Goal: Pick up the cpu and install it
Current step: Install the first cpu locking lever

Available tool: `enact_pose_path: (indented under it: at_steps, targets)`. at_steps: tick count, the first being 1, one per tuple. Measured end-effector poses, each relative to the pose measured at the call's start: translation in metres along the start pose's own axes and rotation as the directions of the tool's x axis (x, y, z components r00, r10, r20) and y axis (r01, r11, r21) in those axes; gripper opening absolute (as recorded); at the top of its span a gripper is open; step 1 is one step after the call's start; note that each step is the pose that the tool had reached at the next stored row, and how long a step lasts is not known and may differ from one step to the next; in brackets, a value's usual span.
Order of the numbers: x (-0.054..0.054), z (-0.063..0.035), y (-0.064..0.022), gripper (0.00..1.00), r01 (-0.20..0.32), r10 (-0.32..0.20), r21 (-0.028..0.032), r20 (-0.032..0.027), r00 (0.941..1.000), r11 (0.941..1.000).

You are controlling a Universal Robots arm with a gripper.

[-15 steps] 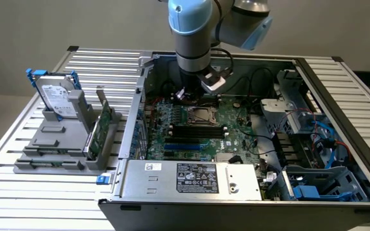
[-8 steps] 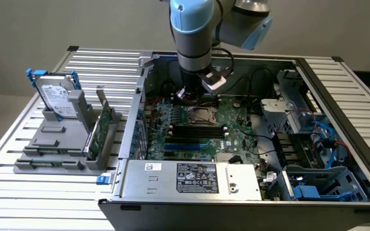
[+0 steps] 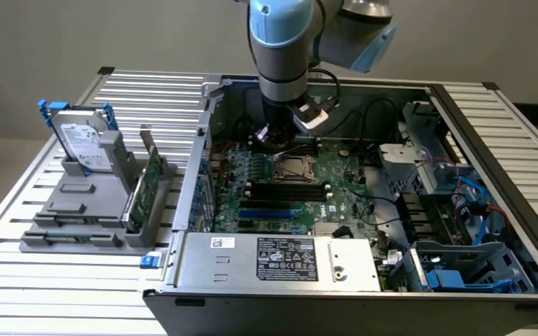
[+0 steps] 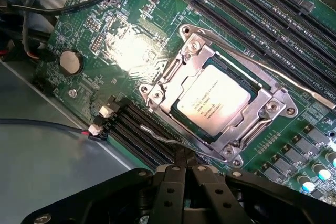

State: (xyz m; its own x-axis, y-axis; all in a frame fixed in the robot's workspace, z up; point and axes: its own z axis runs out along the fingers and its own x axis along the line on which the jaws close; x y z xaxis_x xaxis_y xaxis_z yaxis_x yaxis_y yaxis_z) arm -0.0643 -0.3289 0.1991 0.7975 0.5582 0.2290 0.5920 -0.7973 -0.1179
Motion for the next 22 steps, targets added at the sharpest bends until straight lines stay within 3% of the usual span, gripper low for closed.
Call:
enact_pose_path:
  at_steps: [7, 14, 22]
  targets:
    - [0.001, -0.011, -0.0027, 0.11, -0.002, 0.002, 0.0071, 0.0053, 1.0, 1.0]
    - [-0.008, -0.0166, -0.0101, 0.11, -0.008, 0.008, 0.0212, 0.024, 0.9997, 0.9997]
    - [-0.009, -0.0225, -0.0092, 0.11, -0.011, 0.01, 0.0284, 0.0342, 0.9994, 0.9995]
